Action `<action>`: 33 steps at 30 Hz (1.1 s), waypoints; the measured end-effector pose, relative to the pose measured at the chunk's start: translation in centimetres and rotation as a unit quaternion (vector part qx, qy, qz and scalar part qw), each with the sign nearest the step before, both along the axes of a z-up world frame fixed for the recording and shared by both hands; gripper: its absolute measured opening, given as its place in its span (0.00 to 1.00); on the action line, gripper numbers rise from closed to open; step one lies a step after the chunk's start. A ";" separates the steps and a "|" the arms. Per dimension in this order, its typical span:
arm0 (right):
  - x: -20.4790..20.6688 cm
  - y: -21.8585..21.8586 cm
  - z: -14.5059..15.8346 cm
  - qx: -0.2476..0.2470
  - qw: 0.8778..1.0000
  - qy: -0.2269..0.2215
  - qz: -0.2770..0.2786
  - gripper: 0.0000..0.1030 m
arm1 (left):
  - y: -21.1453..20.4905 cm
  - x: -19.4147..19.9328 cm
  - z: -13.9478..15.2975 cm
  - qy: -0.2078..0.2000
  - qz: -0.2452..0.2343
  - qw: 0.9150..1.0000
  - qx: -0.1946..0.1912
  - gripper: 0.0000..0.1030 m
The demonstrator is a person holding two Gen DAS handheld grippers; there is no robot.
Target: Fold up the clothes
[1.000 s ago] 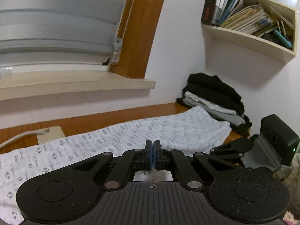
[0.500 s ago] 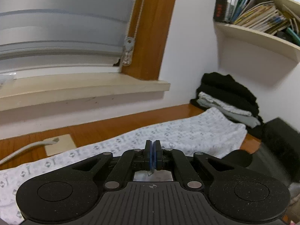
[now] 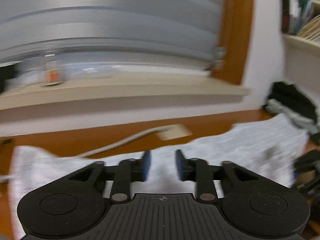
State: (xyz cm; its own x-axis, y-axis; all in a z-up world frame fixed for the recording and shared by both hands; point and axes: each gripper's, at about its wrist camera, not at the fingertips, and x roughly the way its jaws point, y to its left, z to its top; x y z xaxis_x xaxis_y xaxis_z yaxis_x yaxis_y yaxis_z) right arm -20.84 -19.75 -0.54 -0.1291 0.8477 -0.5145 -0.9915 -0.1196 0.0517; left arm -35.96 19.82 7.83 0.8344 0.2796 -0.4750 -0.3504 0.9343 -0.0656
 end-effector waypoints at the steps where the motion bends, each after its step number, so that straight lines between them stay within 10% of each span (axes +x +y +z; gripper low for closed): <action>1: -0.2 0.4 0.2 0.002 1.000 -0.001 -0.003 0.25 | 0.9 -0.3 0.0 0.010 0.006 1.000 0.017 0.60; 13: -0.4 2.2 -0.1 -0.004 1.000 0.006 -0.027 0.11 | 1.1 9.0 -2.1 0.101 -0.145 0.984 0.038 0.59; 15: -0.4 2.1 -0.1 -0.003 1.000 0.003 -0.027 0.11 | 0.8 9.7 -2.9 0.112 -0.148 0.982 0.040 0.48; 18: -0.5 2.2 -0.1 -0.002 1.000 0.003 -0.029 0.11 | 1.1 10.3 -3.6 0.116 -0.126 0.985 0.033 0.02; 25: -0.1 1.3 0.6 0.024 0.999 0.023 -0.024 0.05 | 2.8 9.2 0.1 0.021 -0.011 0.996 0.083 0.02; 33: -0.3 -0.9 2.0 0.000 1.000 -0.006 -0.006 0.05 | 1.9 9.9 -0.1 0.062 -0.004 0.993 0.103 0.14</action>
State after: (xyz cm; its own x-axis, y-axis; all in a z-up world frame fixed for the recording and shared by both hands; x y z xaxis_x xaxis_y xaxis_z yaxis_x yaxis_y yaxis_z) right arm -21.12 -20.67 1.41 -0.1129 0.8496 -0.5152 -0.9934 -0.1081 0.0393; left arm -26.01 21.73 7.72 0.7760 0.3746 -0.5075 -0.3360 0.9264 0.1700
